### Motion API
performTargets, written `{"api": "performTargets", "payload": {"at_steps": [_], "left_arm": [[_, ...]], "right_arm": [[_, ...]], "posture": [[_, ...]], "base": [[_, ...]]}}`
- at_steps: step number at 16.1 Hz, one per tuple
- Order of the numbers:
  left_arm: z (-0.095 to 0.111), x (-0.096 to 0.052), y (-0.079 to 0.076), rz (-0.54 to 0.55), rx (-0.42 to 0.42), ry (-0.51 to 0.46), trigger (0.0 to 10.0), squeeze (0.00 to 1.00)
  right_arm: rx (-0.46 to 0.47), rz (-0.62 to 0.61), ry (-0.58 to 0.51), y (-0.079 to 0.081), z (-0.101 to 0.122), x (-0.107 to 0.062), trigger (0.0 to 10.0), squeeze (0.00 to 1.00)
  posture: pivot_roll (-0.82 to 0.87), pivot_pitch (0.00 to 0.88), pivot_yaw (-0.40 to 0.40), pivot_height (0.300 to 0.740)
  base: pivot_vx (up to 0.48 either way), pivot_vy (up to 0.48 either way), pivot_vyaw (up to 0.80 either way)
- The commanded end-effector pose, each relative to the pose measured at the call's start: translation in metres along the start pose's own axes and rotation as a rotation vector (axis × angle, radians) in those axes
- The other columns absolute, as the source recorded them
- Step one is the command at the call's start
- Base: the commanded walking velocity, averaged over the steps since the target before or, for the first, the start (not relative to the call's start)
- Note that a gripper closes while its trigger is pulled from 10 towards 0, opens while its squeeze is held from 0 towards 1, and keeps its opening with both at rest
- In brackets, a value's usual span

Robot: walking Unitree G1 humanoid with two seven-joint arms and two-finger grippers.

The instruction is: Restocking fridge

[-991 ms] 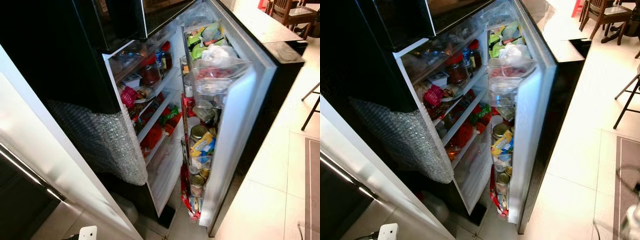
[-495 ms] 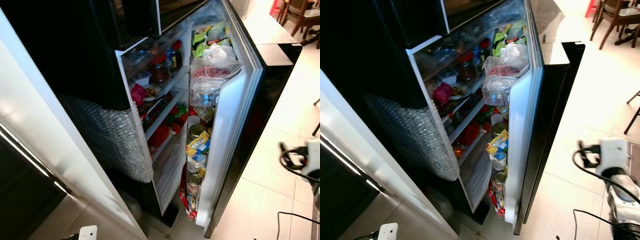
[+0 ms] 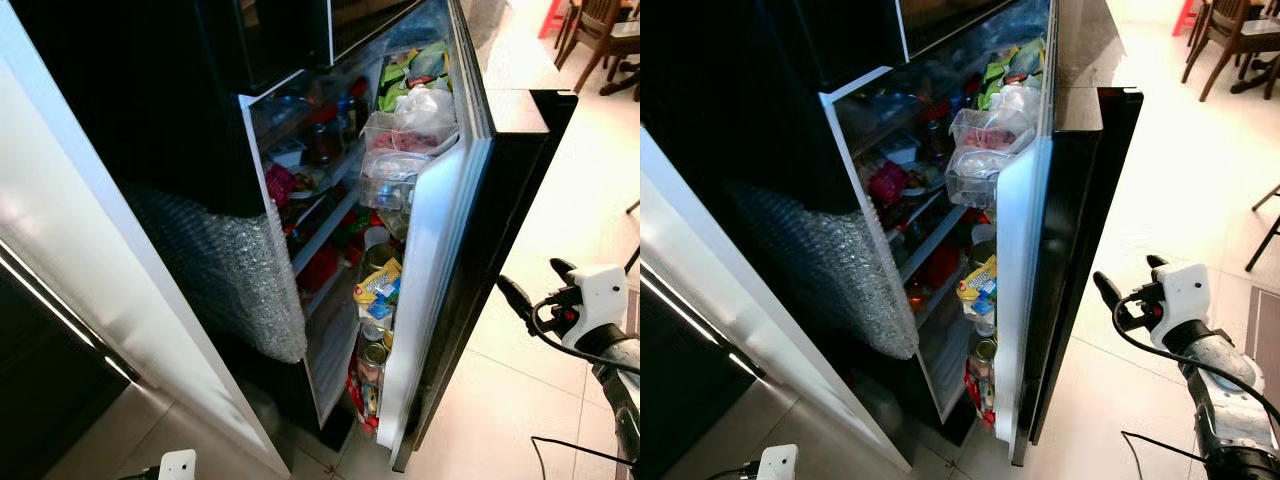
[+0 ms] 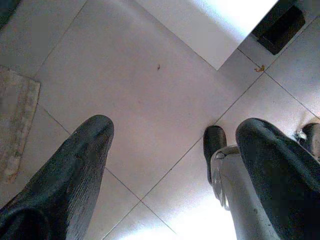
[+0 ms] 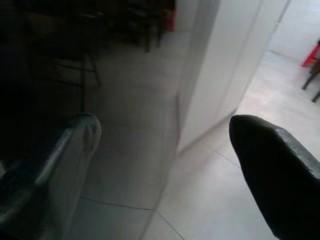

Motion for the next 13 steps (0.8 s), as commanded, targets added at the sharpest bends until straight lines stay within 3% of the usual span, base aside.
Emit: {"api": "performTargets", "payload": {"at_steps": [1,4,6,10,11,13], "left_arm": [[-0.004,0.0,0.004,0.001,0.025,0.016,10.0,0.0],[-0.004,0.0,0.005,0.001,0.035,0.014,10.0,0.0],[-0.002,0.0,0.006,-0.001,0.05,0.01,10.0,0.0],[-0.001,0.0,0.006,0.001,0.048,0.006,10.0,0.0],[-0.001,0.0,0.006,0.001,0.048,0.006,10.0,0.0],[-0.002,0.0,0.006,0.001,0.051,0.011,10.0,0.0]], "right_arm": [[0.011,0.012,-0.009,0.007,0.004,0.006,10.0,0.0],[0.025,0.018,-0.023,0.016,0.007,0.018,10.0,0.0],[0.057,0.054,-0.055,0.038,0.015,0.043,10.0,0.0],[0.055,0.137,-0.061,0.069,0.021,0.063,10.0,0.0],[0.055,0.137,-0.061,0.069,0.021,0.063,10.0,0.0],[0.077,0.199,-0.078,0.101,0.028,0.08,10.0,0.0]], "posture": [[-0.16,0.0,0.089,0.74],[-0.16,0.0,0.095,0.74],[-0.15,0.0,0.096,0.74],[-0.14,0.0,0.089,0.74],[-0.14,0.0,0.089,0.74],[-0.14,0.0,0.084,0.74]], "base": [[0.0,0.0,0.0],[0.0,0.0,0.0],[0.0,0.0,0.0],[0.0,0.0,0.0],[0.0,0.0,0.0],[0.0,0.0,0.0]]}}
Point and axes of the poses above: a point about 5 cm out from each wrist's last joint towards the gripper, its own x axis pointing out of the wrist towards the gripper, its own z axis along the axis of the wrist's last joint, y = z × x, the point moved 5 cm from there along x, pointing out of the wrist towards the gripper, and after that the axes turned 9 degrees about x, right-handed, at the moved point
